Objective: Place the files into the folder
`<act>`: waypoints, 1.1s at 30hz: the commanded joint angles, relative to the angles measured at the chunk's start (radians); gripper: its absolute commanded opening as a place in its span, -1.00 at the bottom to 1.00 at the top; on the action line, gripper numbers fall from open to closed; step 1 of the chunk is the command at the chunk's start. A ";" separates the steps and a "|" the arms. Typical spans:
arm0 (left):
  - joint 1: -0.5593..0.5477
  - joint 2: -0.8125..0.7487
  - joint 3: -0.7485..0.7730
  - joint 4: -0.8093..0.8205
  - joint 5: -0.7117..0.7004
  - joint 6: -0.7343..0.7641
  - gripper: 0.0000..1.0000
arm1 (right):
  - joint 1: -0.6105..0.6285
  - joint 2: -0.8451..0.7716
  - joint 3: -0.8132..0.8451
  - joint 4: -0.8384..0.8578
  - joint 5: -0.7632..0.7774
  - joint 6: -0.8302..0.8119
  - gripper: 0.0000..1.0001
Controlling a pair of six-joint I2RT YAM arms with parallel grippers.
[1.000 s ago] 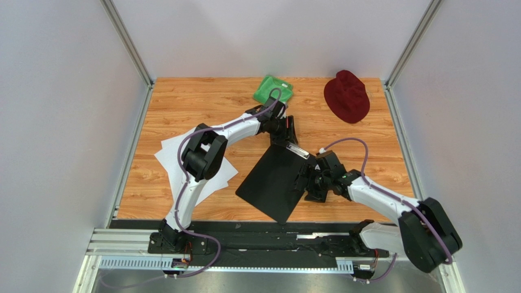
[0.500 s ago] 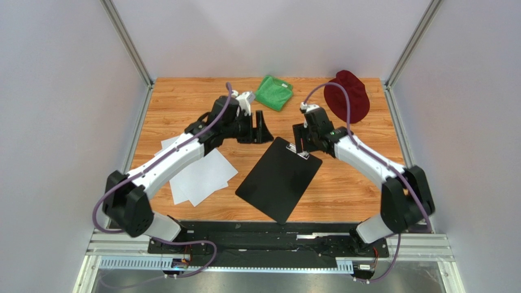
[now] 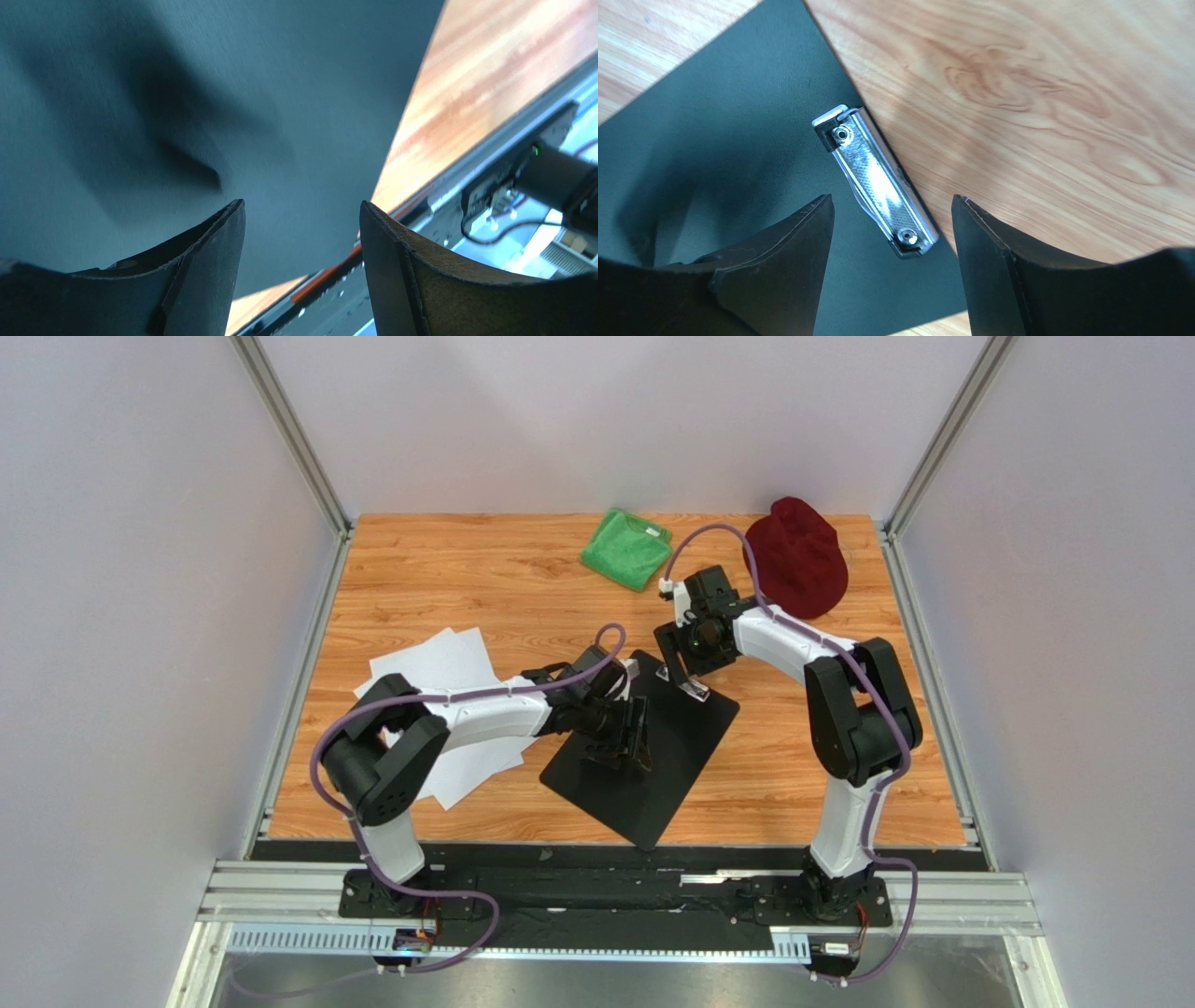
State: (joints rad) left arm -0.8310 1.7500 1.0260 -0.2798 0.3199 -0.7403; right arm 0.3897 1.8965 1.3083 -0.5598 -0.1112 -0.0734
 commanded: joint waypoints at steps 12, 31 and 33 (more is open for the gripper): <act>0.093 0.242 0.193 0.013 0.030 -0.074 0.38 | -0.032 -0.042 -0.173 -0.058 0.278 0.290 -0.38; 0.440 -0.498 -0.130 -0.119 -0.120 -0.071 0.40 | 0.211 -0.389 -0.072 -0.174 0.474 0.519 0.19; 0.533 -0.584 -0.217 -0.142 -0.153 -0.074 0.38 | 0.279 -0.386 -0.101 -0.065 0.281 0.715 0.18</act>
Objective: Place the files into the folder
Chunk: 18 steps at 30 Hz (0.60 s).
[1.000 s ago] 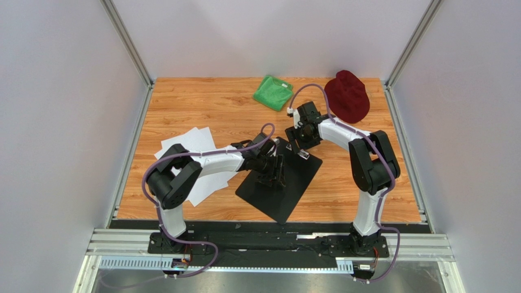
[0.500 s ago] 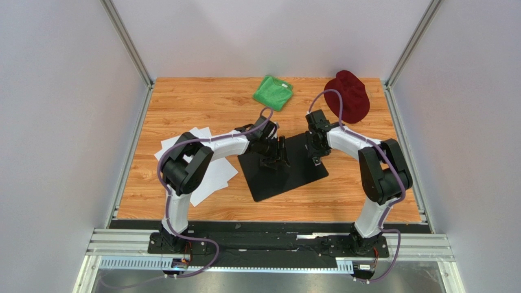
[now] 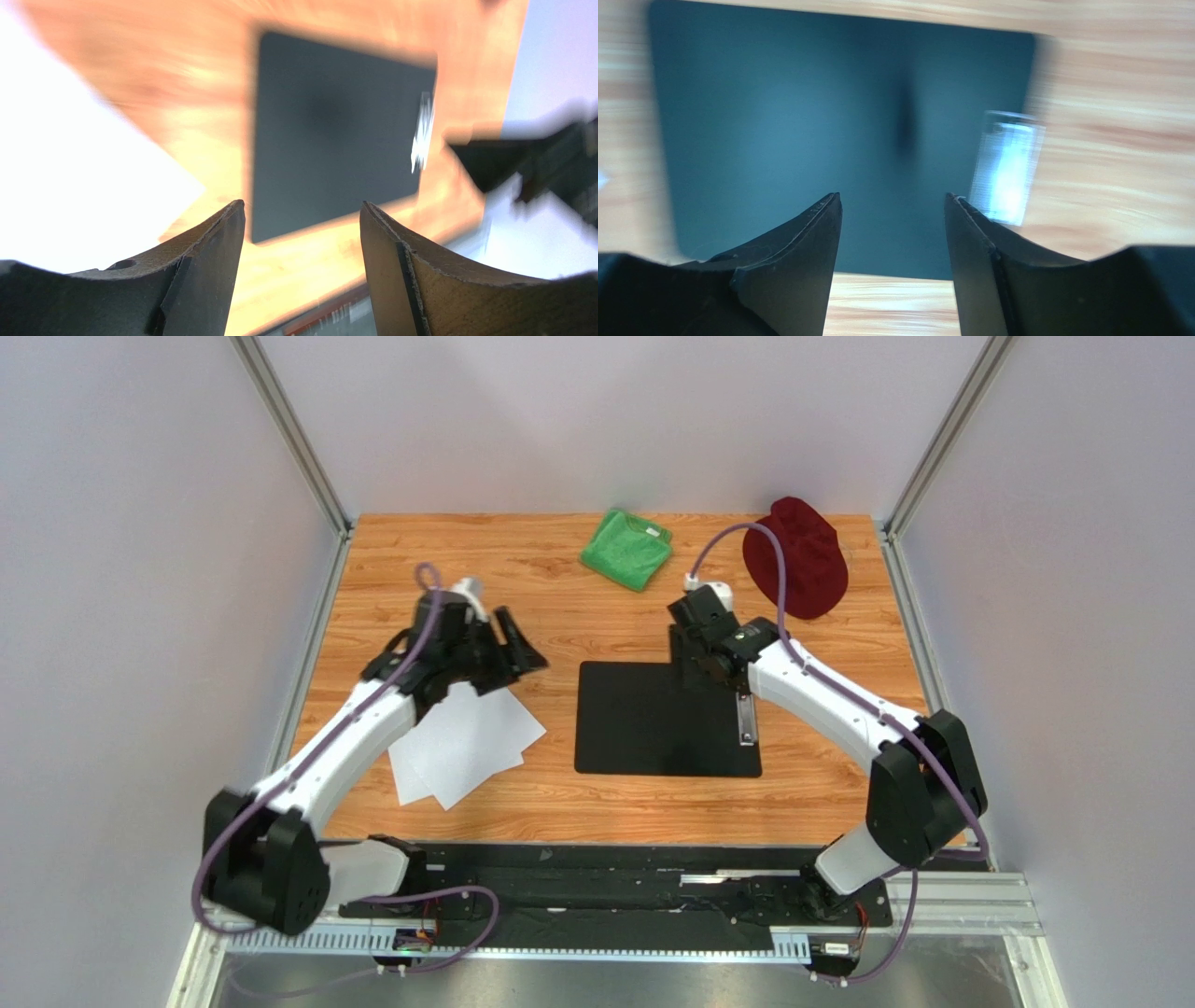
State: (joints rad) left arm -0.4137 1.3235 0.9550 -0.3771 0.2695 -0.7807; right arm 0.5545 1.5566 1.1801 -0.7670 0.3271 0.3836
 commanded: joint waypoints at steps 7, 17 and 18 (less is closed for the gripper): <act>0.386 -0.124 -0.243 -0.036 0.002 -0.014 0.31 | 0.304 0.112 -0.027 0.609 -0.381 0.584 0.19; 0.532 0.144 -0.303 0.037 0.211 -0.112 0.13 | 0.436 0.390 0.137 0.598 -0.349 0.606 0.15; 0.536 0.144 -0.308 0.040 0.212 -0.124 0.12 | 0.440 0.413 0.147 0.595 -0.344 0.606 0.15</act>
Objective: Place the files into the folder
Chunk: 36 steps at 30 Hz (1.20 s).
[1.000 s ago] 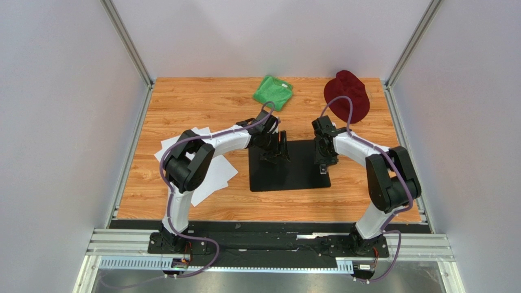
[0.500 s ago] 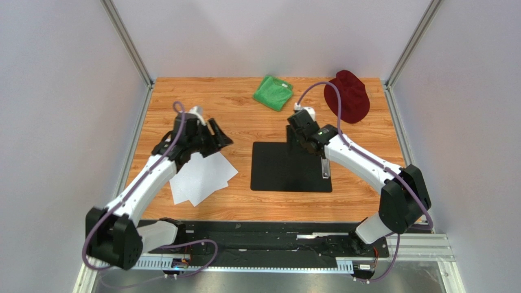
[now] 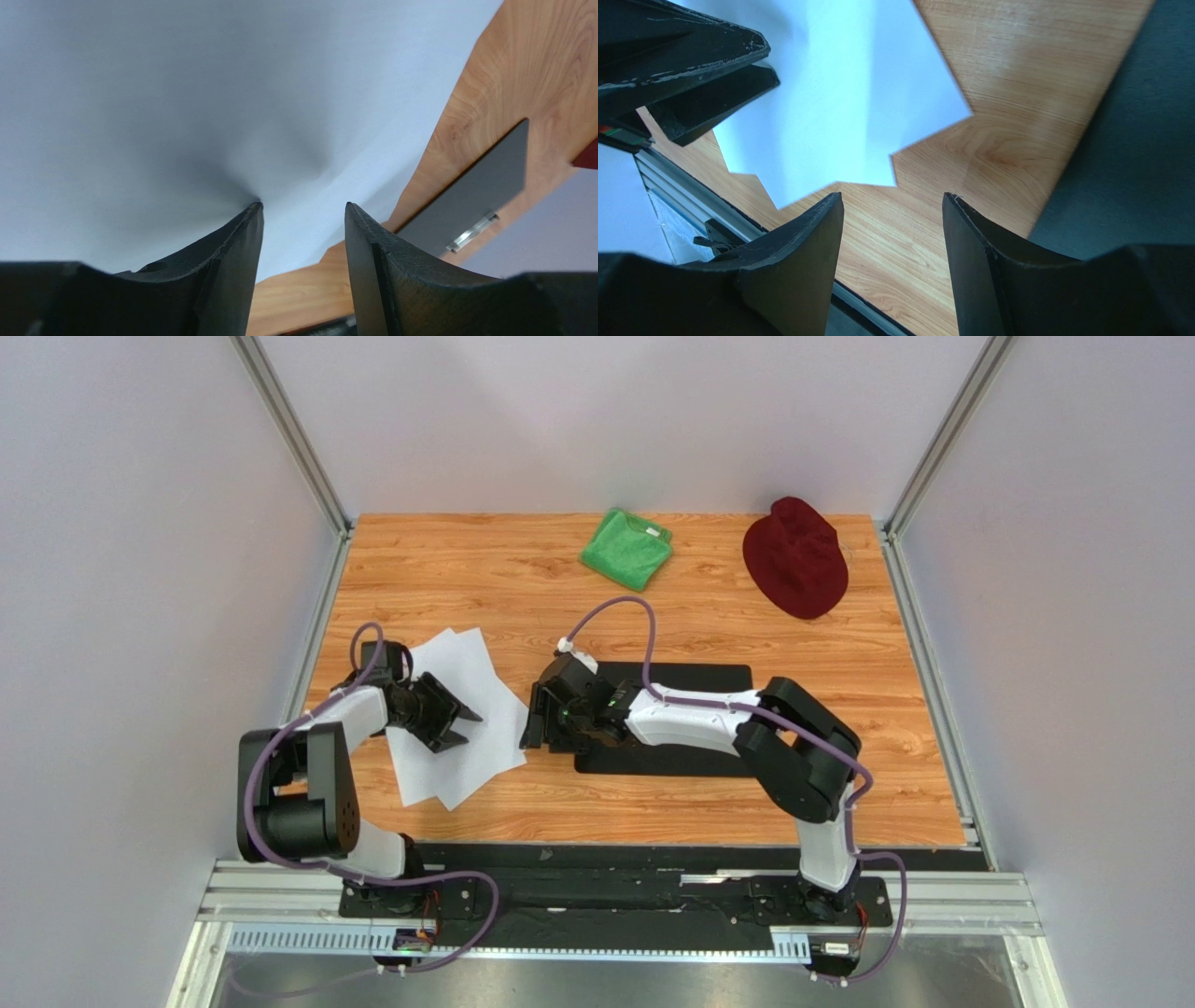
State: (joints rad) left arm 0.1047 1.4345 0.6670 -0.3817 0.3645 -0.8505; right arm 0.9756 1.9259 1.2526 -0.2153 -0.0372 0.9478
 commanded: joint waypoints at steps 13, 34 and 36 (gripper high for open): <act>0.018 -0.089 -0.102 0.024 0.031 -0.154 0.05 | 0.012 0.182 0.131 0.037 0.073 0.187 0.25; 0.018 -0.034 0.170 -0.097 -0.105 0.010 0.45 | -0.051 0.212 0.372 -0.314 0.137 -0.261 0.31; 0.023 0.052 0.186 -0.056 -0.037 -0.031 0.47 | -0.051 0.232 0.389 -0.290 0.123 -0.245 0.30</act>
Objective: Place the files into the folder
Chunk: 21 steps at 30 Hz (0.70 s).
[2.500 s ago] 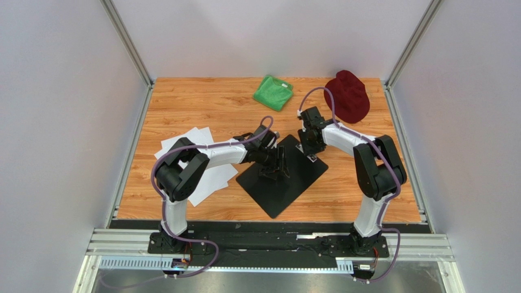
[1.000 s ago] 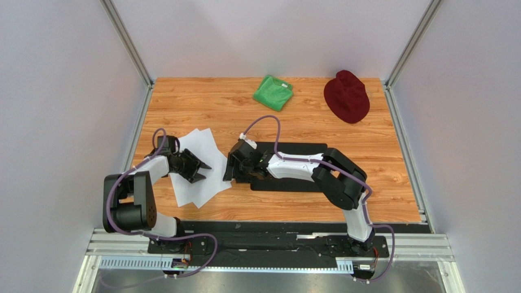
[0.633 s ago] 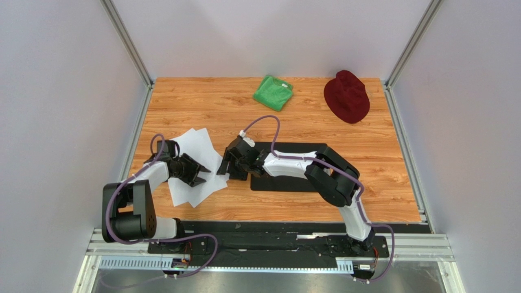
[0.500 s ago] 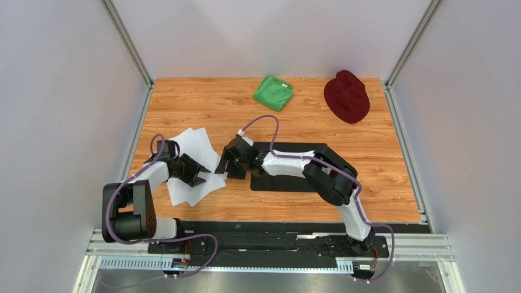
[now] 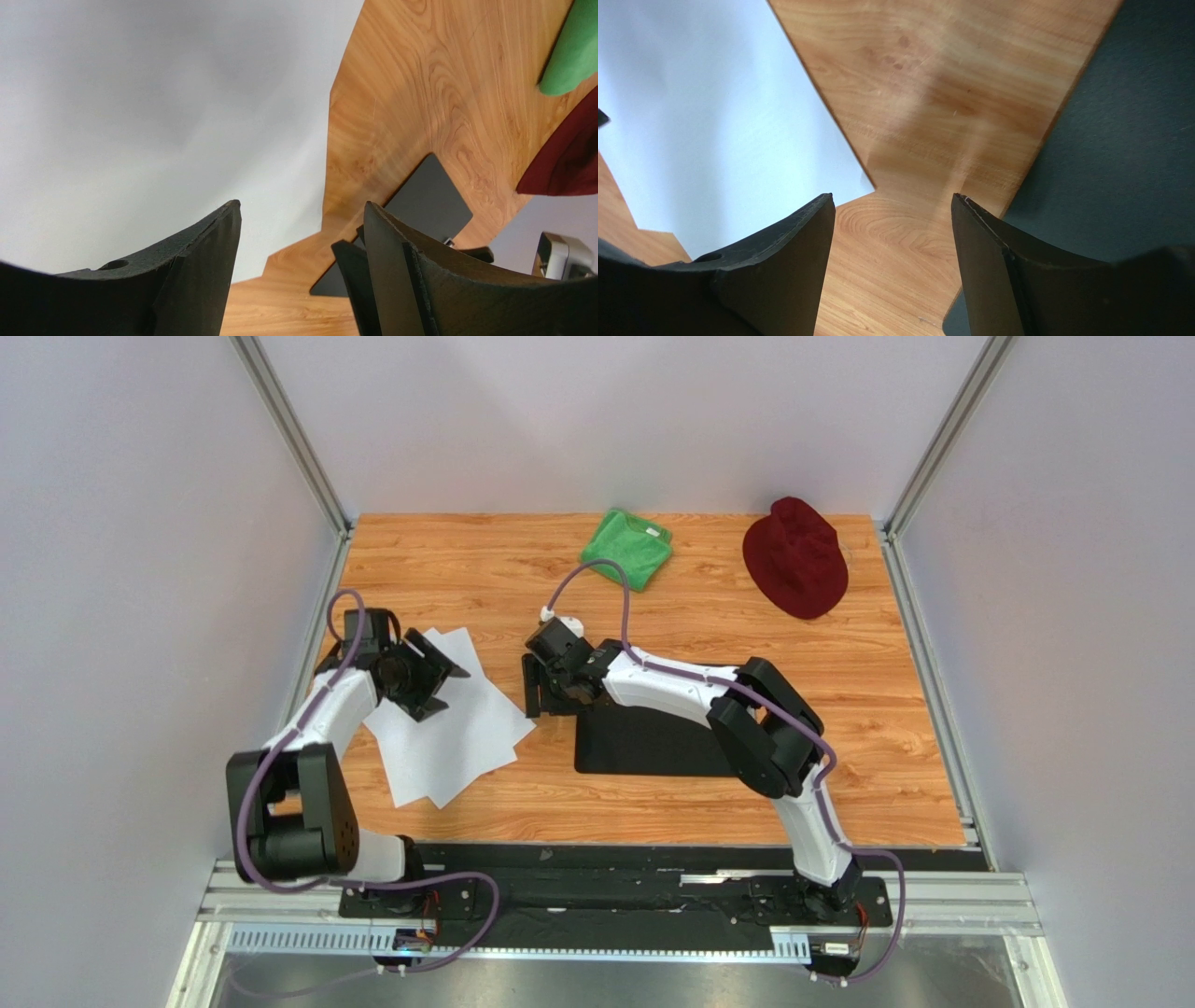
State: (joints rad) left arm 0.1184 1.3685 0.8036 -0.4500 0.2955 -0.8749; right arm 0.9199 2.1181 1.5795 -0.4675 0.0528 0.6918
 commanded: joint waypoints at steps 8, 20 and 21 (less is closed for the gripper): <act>0.009 0.230 0.027 0.037 0.070 -0.117 0.48 | 0.011 0.106 0.091 0.001 -0.102 -0.003 0.26; 0.009 0.211 -0.012 0.068 0.099 -0.131 0.48 | 0.013 0.135 0.077 0.125 -0.343 -0.093 0.27; 0.009 0.213 -0.014 0.070 0.111 -0.131 0.48 | 0.011 0.135 0.076 0.131 -0.361 -0.115 0.27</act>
State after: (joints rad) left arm 0.1249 1.5814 0.8040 -0.4084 0.3698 -0.9920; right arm 0.9226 2.2223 1.6558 -0.3580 -0.2115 0.6502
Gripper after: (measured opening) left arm 0.741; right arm 0.634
